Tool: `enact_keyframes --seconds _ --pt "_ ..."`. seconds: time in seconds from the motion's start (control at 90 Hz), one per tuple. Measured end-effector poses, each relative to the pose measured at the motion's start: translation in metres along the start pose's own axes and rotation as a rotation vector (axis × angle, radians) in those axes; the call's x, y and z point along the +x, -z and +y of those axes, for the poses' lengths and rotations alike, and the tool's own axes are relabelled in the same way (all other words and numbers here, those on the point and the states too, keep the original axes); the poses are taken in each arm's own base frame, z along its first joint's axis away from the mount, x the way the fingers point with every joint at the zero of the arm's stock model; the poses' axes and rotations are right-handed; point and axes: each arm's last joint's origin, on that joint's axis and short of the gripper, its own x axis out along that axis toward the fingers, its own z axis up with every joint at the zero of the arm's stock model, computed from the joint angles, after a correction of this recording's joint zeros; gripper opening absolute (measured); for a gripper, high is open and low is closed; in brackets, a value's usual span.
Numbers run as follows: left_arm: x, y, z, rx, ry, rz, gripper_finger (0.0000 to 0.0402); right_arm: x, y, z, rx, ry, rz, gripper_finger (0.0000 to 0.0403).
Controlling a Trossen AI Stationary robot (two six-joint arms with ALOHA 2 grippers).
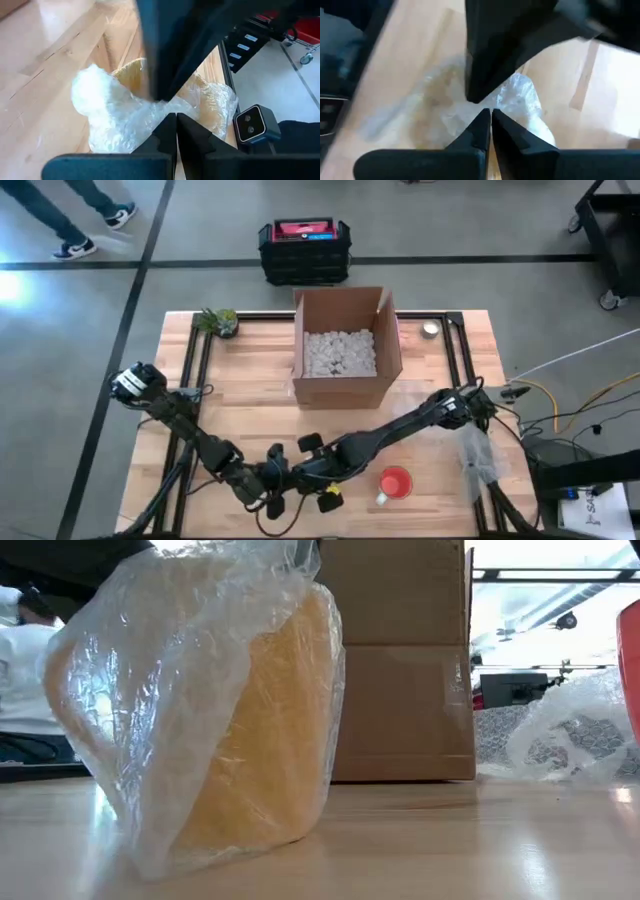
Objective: Wrap mug
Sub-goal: Wrap the yellow mug with bubble wrap
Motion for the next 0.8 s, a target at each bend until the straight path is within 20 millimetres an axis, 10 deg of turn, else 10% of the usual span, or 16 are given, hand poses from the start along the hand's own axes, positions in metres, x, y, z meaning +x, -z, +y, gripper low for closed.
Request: enact_keyframes --seconds 0.467,0.8 --pt "-0.002 -0.003 0.0 -0.006 0.006 -0.011 0.0 0.065 0.019 0.002 0.009 0.021 0.081 0.0002" --pt "-0.014 -0.015 -0.001 -0.005 0.01 -0.042 0.0 0.051 0.016 0.0 0.01 -0.009 0.06 0.0002"
